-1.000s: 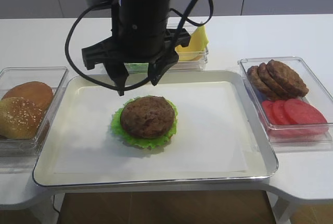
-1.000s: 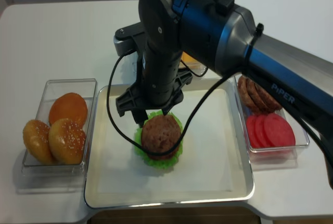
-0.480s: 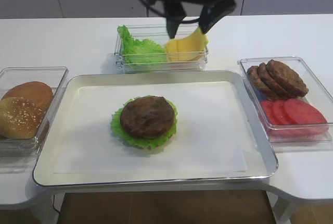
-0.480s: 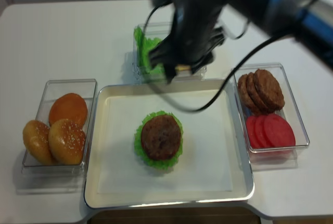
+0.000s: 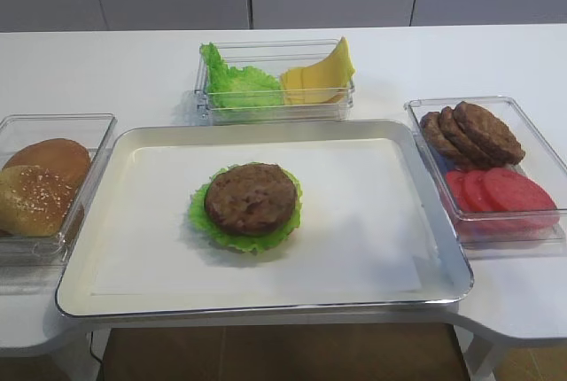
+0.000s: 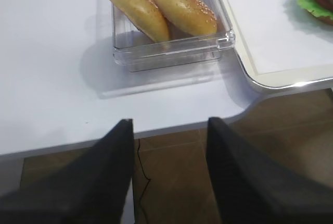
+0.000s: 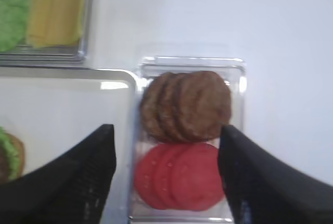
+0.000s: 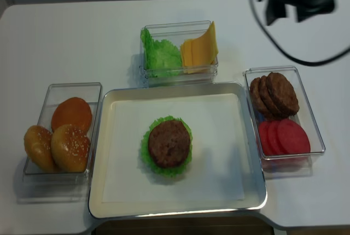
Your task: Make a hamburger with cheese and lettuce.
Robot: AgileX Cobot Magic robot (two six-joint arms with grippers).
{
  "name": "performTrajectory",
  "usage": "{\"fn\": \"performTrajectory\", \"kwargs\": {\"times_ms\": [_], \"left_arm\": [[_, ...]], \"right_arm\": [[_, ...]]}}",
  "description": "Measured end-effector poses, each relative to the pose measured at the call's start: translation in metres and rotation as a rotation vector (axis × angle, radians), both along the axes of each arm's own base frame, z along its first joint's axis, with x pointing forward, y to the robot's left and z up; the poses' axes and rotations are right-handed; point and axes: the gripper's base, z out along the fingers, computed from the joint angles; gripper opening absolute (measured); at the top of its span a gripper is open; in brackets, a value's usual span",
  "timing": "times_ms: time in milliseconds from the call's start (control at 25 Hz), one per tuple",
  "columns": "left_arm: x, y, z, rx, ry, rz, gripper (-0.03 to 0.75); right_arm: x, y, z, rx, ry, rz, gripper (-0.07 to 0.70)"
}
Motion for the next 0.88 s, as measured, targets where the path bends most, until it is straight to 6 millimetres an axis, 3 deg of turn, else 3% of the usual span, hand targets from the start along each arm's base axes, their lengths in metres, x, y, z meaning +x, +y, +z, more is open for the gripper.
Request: {"fn": "performTrajectory", "kwargs": {"times_ms": [160,400,640,880], "left_arm": [[0.000,0.000,0.000,0.000,0.000,0.000,0.342],[0.000,0.000,0.000,0.000,0.000,0.000,0.342],[0.000,0.000,0.000,0.000,0.000,0.000,0.342],[0.000,0.000,0.000,0.000,0.000,0.000,0.342]], "right_arm": [[-0.028,-0.027,0.004,-0.059,-0.021,-0.058,0.482],[-0.075,-0.041,0.007,-0.081,-0.051,-0.067,0.482],[-0.140,-0.055,0.011,-0.043,-0.128,-0.067,0.483],[-0.205,-0.069,-0.001,0.005,-0.217,-0.063,0.455]]}}
